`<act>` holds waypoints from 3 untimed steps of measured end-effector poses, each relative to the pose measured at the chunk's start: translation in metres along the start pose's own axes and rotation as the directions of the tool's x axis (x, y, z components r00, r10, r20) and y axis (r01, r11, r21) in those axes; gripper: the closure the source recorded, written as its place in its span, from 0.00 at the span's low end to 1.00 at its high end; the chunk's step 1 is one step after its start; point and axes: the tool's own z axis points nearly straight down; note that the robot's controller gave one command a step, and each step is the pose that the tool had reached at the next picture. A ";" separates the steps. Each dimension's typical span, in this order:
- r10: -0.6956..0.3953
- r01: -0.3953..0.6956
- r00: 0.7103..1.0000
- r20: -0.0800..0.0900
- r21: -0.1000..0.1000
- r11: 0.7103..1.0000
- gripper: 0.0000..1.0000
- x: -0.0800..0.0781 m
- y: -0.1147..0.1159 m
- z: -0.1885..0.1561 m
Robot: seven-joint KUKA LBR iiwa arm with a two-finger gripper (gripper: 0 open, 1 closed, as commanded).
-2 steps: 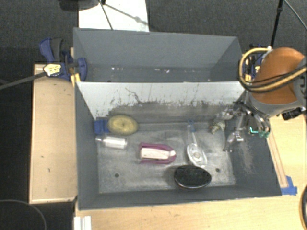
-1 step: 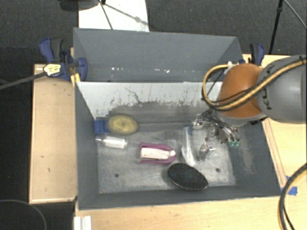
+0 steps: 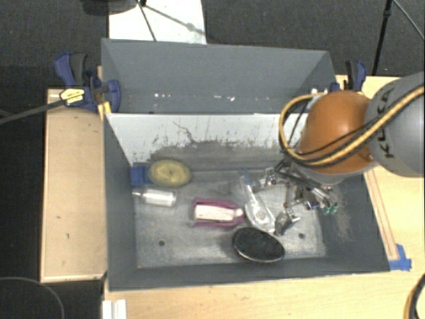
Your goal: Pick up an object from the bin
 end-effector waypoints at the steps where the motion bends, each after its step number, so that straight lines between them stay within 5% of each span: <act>1: -0.311 0.310 0.950 0.020 0.013 0.951 0.00 0.008 0.020 0.062; 2: -0.314 0.313 0.950 0.011 0.007 0.950 1.00 0.010 0.021 0.062; 3: -0.221 0.221 0.975 0.003 0.006 0.975 1.00 0.002 0.033 0.062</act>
Offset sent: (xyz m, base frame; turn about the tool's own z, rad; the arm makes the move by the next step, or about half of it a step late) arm -0.0205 0.0174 -0.0665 -0.3181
